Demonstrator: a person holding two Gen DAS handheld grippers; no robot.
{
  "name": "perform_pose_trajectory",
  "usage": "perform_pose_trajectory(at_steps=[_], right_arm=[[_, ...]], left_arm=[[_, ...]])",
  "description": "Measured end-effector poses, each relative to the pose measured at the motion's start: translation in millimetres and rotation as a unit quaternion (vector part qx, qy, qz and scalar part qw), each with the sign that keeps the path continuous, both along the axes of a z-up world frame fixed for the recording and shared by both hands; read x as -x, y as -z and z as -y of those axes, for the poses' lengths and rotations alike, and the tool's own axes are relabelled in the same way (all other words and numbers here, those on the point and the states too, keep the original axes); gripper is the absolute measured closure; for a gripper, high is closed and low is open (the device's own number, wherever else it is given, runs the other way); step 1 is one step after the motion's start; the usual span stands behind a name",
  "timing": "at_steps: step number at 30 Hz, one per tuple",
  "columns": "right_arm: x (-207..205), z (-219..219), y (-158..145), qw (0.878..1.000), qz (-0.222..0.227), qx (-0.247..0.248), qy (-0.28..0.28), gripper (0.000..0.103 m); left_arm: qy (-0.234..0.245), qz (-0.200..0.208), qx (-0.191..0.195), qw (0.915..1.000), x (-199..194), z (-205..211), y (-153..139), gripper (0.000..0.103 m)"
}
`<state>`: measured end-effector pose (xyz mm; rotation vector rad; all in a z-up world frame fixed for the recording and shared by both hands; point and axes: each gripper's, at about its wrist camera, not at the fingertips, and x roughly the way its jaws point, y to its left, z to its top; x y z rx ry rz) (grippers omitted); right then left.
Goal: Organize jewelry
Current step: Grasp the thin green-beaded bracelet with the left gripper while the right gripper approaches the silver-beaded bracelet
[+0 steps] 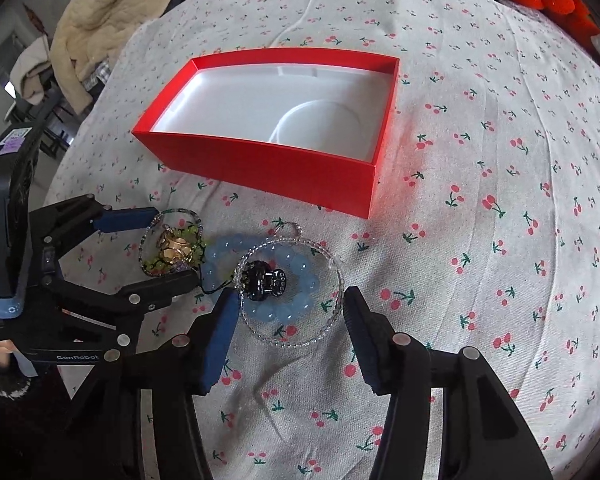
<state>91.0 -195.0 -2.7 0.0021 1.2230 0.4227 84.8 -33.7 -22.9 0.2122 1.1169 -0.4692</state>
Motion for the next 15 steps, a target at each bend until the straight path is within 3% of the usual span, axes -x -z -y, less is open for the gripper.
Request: perform_pose_trajectory(at_steps=[4, 15], right_arm=[[-1.6, 7.2, -2.0, 1.0, 0.002, -0.003, 0.012, 0.046], [1.0, 12.5, -14.5, 1.0, 0.014, -0.022, 0.009, 0.046]], left_arm=[[-0.005, 0.003, 0.003, 1.0, -0.7, -3.9, -1.6, 0.044], [-0.012, 0.013, 0.016, 0.9997, 8.3, -15.5, -13.3, 0.045]])
